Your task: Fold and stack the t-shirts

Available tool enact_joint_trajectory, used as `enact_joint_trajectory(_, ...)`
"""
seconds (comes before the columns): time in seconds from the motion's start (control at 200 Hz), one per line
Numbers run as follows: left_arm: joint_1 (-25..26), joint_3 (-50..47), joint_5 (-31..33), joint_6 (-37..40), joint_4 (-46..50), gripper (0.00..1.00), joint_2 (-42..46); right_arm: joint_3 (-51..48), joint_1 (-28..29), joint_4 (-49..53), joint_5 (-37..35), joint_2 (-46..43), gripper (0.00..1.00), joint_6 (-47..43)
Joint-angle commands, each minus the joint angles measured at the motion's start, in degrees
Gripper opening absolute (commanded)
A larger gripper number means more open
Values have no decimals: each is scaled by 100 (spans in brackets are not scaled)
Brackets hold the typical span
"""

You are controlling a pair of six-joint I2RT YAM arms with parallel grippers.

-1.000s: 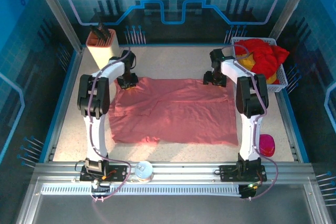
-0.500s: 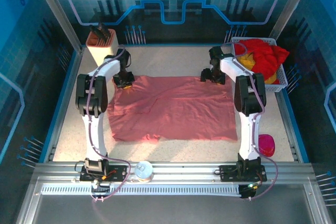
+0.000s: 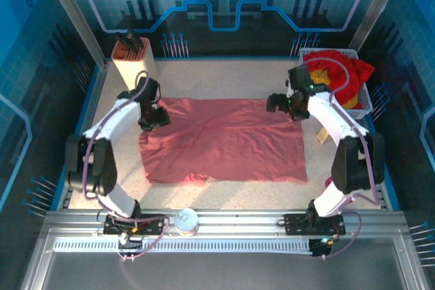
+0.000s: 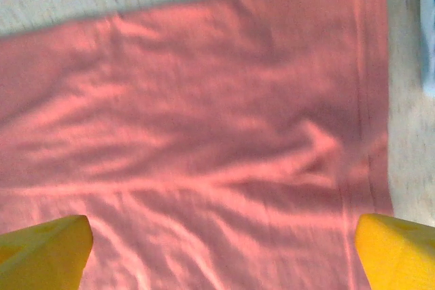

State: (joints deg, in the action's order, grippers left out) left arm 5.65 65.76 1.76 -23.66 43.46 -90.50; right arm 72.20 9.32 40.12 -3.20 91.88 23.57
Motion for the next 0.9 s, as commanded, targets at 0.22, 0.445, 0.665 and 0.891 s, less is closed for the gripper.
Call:
enact_joint_trajectory(0.22, 408, -1497, -215, -1104, 947, 50, 1918, -2139, 63, 709, 477, -1877, 100, 772)
enact_joint_trajectory(0.445, 502, -2287, -771, -2063, 1259, 51, 2775, -3315, -69, 828, 331, -2798, 100, 1484)
enact_joint_trajectory(0.665, 669, -3164, -993, -2739, 1009, 51, 3278, -3692, -310, 928, 230, -2869, 91, 1790)
enact_joint_trajectory(0.891, 1025, -3329, -653, -3019, 950, 51, 3141, -3976, -324, 802, 388, -2786, 86, 2033)
